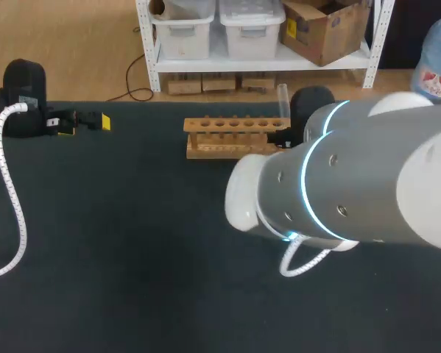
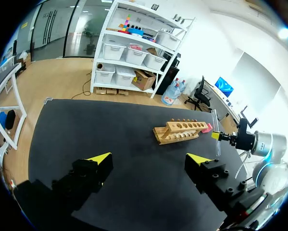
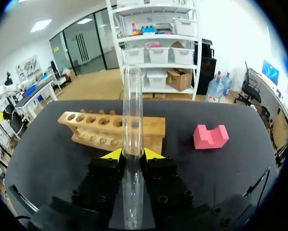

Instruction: Grasp the test tube, adjust it, and insert it.

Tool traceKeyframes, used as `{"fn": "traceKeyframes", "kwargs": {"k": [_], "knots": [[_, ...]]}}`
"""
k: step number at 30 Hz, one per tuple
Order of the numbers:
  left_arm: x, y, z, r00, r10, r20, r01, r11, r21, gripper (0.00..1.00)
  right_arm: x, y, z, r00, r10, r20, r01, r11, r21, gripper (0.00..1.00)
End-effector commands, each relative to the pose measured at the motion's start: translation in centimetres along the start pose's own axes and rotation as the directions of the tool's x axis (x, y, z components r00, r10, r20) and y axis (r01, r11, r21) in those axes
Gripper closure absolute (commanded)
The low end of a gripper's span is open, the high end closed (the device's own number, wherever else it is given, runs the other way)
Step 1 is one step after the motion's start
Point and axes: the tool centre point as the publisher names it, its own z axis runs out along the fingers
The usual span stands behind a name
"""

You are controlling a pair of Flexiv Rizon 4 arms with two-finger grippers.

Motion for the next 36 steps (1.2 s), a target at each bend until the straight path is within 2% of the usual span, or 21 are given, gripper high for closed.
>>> {"fn": "traceKeyframes", "kwargs": {"k": [1,8,17,27,36], "knots": [[0.0,0.0,0.0,1.000,-0.001,-0.001,0.001,1.000,-0.002,0.00,-0.2,0.2,-0.2,0.876,0.010,-0.481,0.002,1.000,0.025,1.00],[0.0,0.0,0.0,1.000,-0.001,-0.001,0.001,1.000,-0.002,0.00,1.0,0.1,0.3,0.855,0.033,-0.518,-0.015,0.999,0.039,1.00],[0.0,0.0,0.0,1.000,-0.001,-0.001,0.001,1.000,-0.002,0.00,1.5,0.0,0.6,0.853,0.039,-0.521,-0.013,0.999,0.053,1.00],[0.0,0.0,0.0,1.000,-0.001,-0.001,0.001,1.000,-0.002,0.00,1.7,0.0,-0.3,0.885,0.022,-0.465,0.007,0.998,0.061,1.00],[0.0,0.0,0.0,1.000,-0.001,-0.001,0.001,1.000,-0.002,0.00,1.8,-0.2,-0.4,0.898,0.005,-0.440,0.034,0.996,0.079,1.00]]}}
